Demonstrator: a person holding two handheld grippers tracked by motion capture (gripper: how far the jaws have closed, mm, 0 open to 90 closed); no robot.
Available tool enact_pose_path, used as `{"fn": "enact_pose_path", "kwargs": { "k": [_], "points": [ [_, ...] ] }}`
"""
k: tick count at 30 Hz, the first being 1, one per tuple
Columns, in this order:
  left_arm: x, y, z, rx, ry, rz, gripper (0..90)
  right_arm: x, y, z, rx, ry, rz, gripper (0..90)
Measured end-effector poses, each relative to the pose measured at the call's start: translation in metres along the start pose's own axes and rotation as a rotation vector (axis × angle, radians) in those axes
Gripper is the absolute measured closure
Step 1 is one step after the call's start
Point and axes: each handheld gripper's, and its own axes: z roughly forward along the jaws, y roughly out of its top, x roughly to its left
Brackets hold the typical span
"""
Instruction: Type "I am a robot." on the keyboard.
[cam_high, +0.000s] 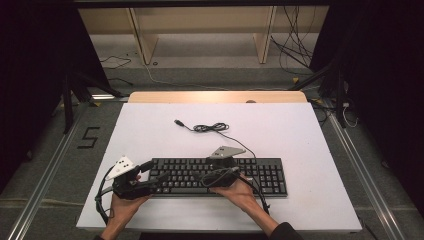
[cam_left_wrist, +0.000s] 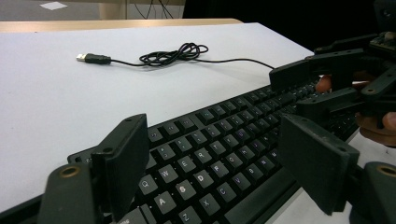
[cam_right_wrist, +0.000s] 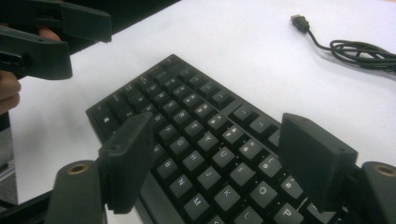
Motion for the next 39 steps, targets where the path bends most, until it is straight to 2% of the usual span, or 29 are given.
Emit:
{"fn": "enact_pose_path", "kwargs": {
  "k": [9,19,28,32,39],
  "points": [
    [0.000,0.000,0.000,0.000,-0.001,0.000,24.7,-0.005,-0.001,-0.017,-0.037,0.009,0.006,24.5],
    [0.000,0.000,0.000,-0.002,0.002,-0.002,24.7,-0.013,-0.003,-0.029,-0.055,-0.003,0.013,22.6],
    [0.000,0.000,0.000,0.000,0.002,0.002,24.7,-0.018,-0.002,-0.031,-0.063,-0.015,0.023,22.5],
    [0.000,0.000,0.000,0.000,0.002,0.001,24.6,-0.021,-0.001,-0.029,-0.058,-0.025,0.025,24.9],
    [0.000,0.000,0.000,-0.002,0.003,0.000,24.7,-0.026,-0.001,-0.024,-0.039,-0.039,0.030,36.2]
  ]
}}
